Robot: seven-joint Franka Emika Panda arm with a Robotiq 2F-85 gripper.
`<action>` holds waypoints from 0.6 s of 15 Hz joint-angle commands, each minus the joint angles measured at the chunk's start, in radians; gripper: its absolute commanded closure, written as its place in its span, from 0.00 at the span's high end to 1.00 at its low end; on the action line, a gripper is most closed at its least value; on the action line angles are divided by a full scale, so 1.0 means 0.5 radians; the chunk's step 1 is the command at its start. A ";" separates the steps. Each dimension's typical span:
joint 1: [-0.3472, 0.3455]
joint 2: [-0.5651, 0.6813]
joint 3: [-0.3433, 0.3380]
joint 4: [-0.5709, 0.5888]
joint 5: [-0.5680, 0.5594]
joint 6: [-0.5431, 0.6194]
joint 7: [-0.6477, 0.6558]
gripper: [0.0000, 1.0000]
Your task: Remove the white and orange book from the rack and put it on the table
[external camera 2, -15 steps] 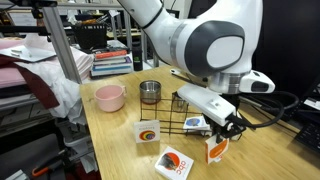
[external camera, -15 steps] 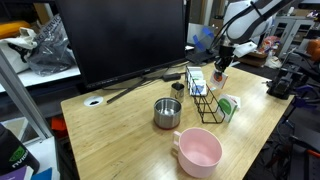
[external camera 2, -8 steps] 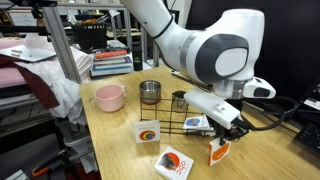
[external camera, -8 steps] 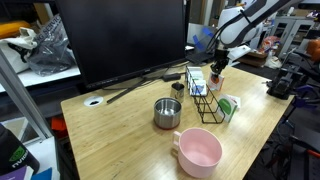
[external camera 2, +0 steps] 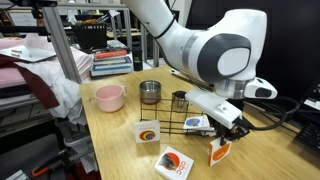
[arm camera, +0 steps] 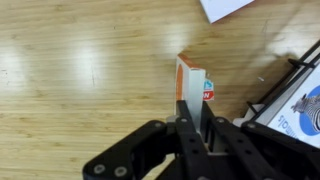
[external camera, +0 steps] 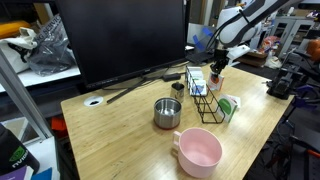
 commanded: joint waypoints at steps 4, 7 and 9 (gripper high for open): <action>-0.053 0.043 0.040 0.046 0.054 -0.030 -0.029 0.40; -0.059 0.066 0.042 0.046 0.064 -0.037 -0.026 0.59; -0.065 0.082 0.044 0.052 0.075 -0.037 -0.026 0.73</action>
